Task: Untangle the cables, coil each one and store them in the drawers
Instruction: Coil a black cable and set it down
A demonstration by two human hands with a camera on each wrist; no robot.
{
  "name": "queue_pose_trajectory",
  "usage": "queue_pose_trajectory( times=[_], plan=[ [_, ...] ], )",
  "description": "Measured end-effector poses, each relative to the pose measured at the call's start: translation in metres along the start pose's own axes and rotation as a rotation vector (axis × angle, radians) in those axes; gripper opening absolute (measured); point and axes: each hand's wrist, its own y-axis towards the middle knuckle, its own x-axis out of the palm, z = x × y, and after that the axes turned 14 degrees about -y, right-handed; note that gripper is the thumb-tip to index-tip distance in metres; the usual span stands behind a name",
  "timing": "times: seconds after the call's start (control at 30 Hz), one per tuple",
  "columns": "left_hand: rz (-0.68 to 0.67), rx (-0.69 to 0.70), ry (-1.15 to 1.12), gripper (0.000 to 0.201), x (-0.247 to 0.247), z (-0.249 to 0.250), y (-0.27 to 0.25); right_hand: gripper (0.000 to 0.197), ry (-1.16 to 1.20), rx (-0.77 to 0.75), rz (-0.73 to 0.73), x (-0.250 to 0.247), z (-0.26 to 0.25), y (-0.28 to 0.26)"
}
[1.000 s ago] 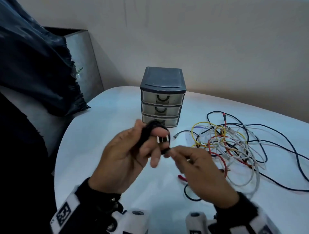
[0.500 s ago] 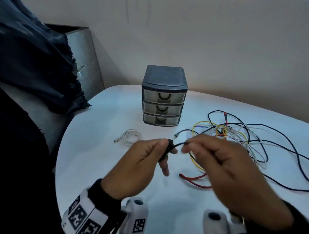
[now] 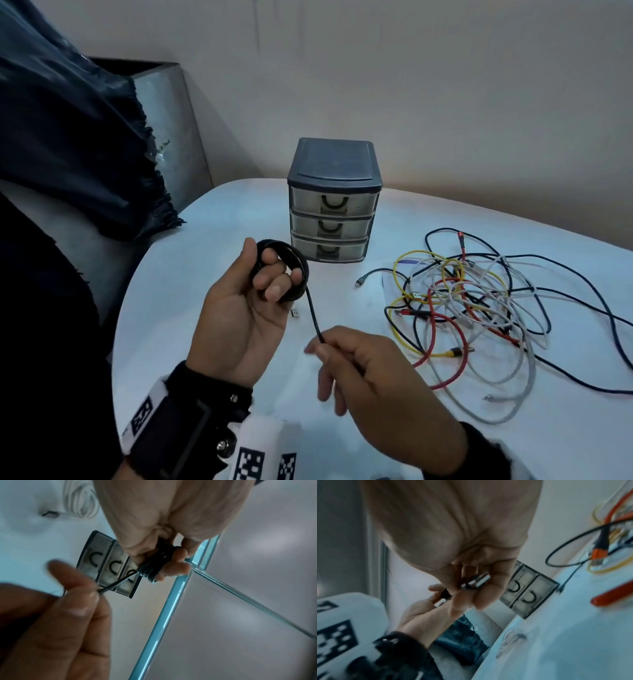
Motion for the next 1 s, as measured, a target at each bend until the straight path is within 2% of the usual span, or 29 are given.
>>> queue_pose_trajectory(
  times=[0.1, 0.23, 0.3, 0.33, 0.47, 0.57, 0.63, 0.67, 0.73, 0.8, 0.83, 0.93, 1.0],
  plan=[
    [0.025, -0.051, -0.033, 0.037, -0.001, -0.005, 0.0, 0.047, 0.354, 0.055, -0.039, 0.001, -0.007, 0.005],
    [-0.003, -0.173, 0.103, 0.037, 0.0, -0.021, -0.008, 0.052, 0.642, 0.131, 0.091, -0.008, -0.008, 0.017],
    [-0.039, -0.239, 0.149, 0.038, 0.0, -0.027, -0.01, 0.034, 0.622, 0.155, 0.154, -0.012, -0.005, 0.019],
    [-0.048, -0.26, 0.16, 0.038, 0.0, -0.029, -0.01, 0.031, 0.562, 0.147, 0.188, -0.011, -0.005, 0.019],
    [-0.007, -0.273, 0.168, 0.038, 0.001, -0.036, -0.009, 0.049, 0.318, -0.02, 0.287, 0.003, 0.001, 0.017],
    [-0.01, -0.177, 0.274, 0.039, 0.004, -0.041, -0.012, 0.044, 0.096, -0.067, 0.335, 0.002, 0.003, 0.015],
    [-0.044, -0.063, 0.438, 0.04, 0.004, -0.046, -0.014, 0.037, -0.056, -0.073, 0.409, -0.004, 0.002, 0.014],
    [-0.071, 0.011, 0.561, 0.042, 0.003, -0.048, -0.013, 0.035, -0.13, -0.067, 0.449, -0.007, 0.0, 0.012],
    [-0.16, 0.232, 0.947, 0.048, -0.006, -0.048, -0.009, 0.036, -0.257, -0.06, 0.491, -0.012, 0.0, 0.01],
    [-0.288, 0.434, 1.37, 0.043, -0.015, -0.041, -0.005, 0.037, -0.348, -0.041, 0.462, -0.015, 0.0, 0.008],
    [-0.344, 0.48, 1.509, 0.038, -0.018, -0.036, -0.004, 0.037, -0.381, -0.031, 0.437, -0.016, 0.001, 0.008],
    [-0.431, 0.561, 1.576, 0.034, -0.019, -0.031, -0.005, 0.039, -0.317, -0.034, 0.353, -0.022, -0.002, 0.007],
    [-0.394, 0.627, 1.487, 0.036, -0.015, -0.029, -0.006, 0.037, -0.137, -0.065, 0.316, -0.027, -0.004, 0.005]
  ],
)
